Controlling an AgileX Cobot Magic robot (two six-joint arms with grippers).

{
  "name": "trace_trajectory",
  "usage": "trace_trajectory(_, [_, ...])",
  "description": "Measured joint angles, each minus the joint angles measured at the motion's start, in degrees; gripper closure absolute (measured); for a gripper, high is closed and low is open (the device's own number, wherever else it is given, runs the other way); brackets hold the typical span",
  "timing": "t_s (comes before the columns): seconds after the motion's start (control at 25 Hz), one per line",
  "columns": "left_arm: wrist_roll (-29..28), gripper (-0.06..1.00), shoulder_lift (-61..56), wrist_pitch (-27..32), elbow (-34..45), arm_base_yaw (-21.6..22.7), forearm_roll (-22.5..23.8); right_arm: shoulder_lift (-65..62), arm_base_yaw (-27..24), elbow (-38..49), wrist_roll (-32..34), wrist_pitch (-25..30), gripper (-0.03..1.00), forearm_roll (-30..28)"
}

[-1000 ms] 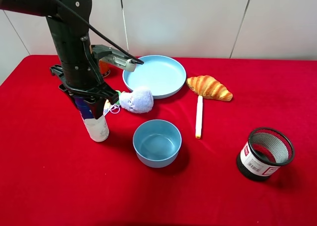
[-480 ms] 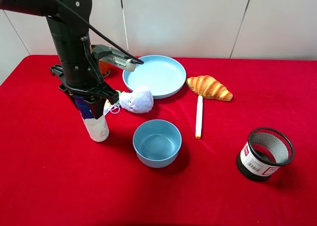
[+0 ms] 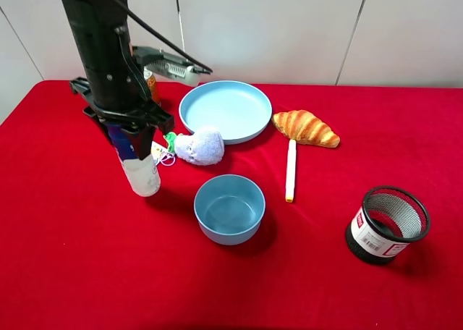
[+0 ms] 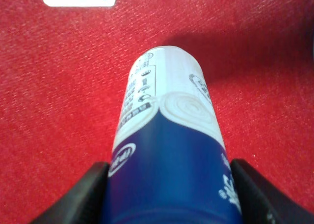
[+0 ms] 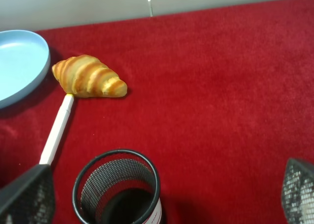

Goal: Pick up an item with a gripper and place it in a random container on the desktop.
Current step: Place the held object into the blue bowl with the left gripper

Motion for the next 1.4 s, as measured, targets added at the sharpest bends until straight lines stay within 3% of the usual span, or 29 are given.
trace_trajectory(0.32, [-0.8, 0.44, -3.0, 1.9, -0.5, 0.0, -0.6, 0.0, 0.0, 0.0, 0.0, 0.0, 0.28, 0.0])
trace_trajectory(0.8, [-1.1, 0.44, -4.8, 3.0, -5.4, -0.1, -5.3, 0.0, 0.0, 0.0, 0.0, 0.0, 0.28, 0.0])
trace_trajectory(1.4, [-6.3, 0.44, -4.8, 3.1, -7.8, -9.4, -5.4, 0.0, 0.0, 0.0, 0.0, 0.0, 0.28, 0.0])
